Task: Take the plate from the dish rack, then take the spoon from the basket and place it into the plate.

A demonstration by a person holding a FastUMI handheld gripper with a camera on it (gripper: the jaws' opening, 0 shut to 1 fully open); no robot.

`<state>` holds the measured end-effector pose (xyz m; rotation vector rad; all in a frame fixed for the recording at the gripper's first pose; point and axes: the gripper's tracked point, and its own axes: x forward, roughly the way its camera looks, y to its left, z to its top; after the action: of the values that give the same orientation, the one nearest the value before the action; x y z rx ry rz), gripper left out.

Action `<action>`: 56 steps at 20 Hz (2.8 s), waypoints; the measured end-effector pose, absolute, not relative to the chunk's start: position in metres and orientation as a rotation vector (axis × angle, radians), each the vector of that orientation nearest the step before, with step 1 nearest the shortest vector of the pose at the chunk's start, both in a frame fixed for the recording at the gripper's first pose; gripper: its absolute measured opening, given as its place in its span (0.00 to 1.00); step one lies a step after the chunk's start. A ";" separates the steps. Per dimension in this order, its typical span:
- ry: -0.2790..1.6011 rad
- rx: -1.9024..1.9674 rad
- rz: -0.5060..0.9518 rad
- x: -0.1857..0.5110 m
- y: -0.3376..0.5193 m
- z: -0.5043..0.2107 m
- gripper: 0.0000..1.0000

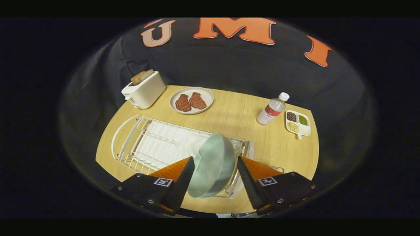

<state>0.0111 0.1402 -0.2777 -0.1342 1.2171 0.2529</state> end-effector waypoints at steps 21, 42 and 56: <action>1.404 -0.140 0.064 -0.014 0.142 -0.308 0.37; 1.270 0.047 0.042 -0.066 0.081 -0.225 0.25; 1.361 0.226 0.049 -0.155 0.055 -0.256 0.25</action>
<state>-0.1547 0.0554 -0.2562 0.2260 1.3609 0.0491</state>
